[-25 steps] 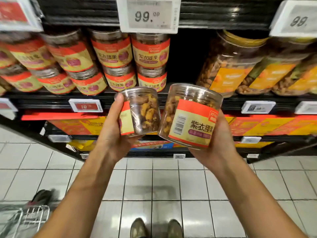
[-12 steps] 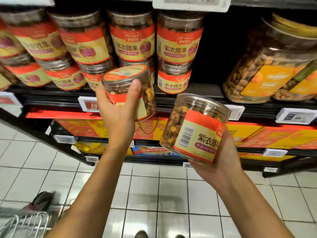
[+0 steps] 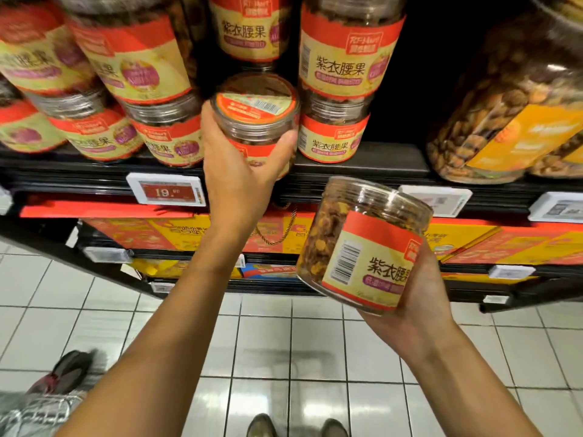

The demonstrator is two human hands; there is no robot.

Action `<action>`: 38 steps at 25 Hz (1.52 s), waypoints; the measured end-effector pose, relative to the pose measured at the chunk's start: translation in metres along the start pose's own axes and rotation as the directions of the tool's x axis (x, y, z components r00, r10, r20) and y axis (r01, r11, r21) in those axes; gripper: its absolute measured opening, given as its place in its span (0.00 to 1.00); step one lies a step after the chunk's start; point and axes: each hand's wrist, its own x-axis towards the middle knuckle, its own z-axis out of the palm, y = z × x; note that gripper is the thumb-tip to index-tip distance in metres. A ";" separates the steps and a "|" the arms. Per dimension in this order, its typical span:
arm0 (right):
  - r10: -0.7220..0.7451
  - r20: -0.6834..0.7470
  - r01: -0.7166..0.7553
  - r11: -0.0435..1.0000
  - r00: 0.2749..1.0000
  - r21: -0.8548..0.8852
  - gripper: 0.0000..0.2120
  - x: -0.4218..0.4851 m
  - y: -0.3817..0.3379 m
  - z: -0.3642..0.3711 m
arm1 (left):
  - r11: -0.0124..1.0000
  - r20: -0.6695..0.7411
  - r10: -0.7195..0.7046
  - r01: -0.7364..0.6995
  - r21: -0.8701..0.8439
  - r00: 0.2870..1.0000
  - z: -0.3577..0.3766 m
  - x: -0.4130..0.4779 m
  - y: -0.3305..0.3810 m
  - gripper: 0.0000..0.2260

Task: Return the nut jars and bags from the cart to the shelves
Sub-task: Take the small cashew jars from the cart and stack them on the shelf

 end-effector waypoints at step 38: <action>-0.463 0.400 0.611 0.587 0.791 -0.530 0.25 -0.034 0.018 0.077 | 0.862 0.047 -0.191 0.190 -0.469 0.980 -0.059 -0.036 0.061 0.22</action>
